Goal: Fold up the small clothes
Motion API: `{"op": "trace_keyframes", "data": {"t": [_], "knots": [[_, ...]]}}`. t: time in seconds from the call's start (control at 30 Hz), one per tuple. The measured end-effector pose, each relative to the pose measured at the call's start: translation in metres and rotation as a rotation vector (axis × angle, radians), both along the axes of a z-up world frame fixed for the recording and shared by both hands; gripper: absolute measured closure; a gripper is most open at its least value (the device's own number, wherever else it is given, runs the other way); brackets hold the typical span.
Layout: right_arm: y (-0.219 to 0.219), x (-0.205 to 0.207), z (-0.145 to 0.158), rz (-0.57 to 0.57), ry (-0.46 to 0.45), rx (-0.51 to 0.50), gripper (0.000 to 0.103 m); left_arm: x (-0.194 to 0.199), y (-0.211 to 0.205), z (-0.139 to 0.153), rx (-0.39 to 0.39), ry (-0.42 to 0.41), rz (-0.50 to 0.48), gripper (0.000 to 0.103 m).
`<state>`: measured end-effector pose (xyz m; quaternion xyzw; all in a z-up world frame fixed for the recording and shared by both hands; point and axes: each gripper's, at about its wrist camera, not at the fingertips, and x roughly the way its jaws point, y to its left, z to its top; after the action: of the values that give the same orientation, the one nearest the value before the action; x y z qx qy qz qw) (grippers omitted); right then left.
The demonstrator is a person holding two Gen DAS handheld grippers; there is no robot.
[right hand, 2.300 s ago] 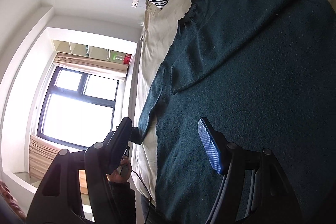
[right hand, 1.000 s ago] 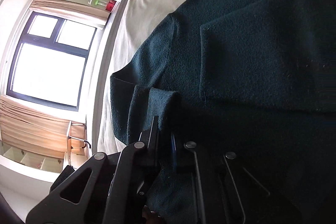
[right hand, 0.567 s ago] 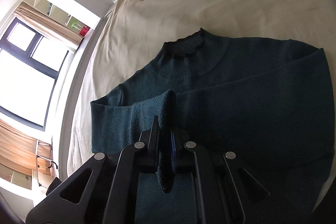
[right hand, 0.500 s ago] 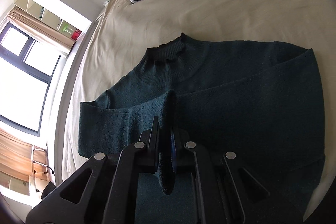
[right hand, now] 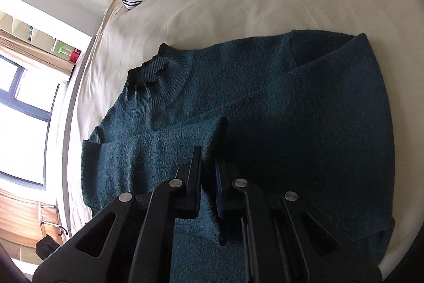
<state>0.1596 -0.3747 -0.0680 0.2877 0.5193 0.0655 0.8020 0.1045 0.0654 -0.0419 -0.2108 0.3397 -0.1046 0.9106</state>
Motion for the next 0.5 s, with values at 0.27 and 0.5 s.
{"op": "trace_keyframes", "data": {"t": [0.27, 0.5], "knots": [[0.004, 0.003, -0.011, -0.026, -0.014, -0.001, 0.096, 0.050, 0.019, 0.028, -0.097, -0.028, -0.004, 0.047], [-0.006, -0.006, -0.018, -0.059, -0.021, 0.071, 0.096, 0.121, 0.009, -0.002, -0.209, 0.114, -0.094, 0.059]]}}
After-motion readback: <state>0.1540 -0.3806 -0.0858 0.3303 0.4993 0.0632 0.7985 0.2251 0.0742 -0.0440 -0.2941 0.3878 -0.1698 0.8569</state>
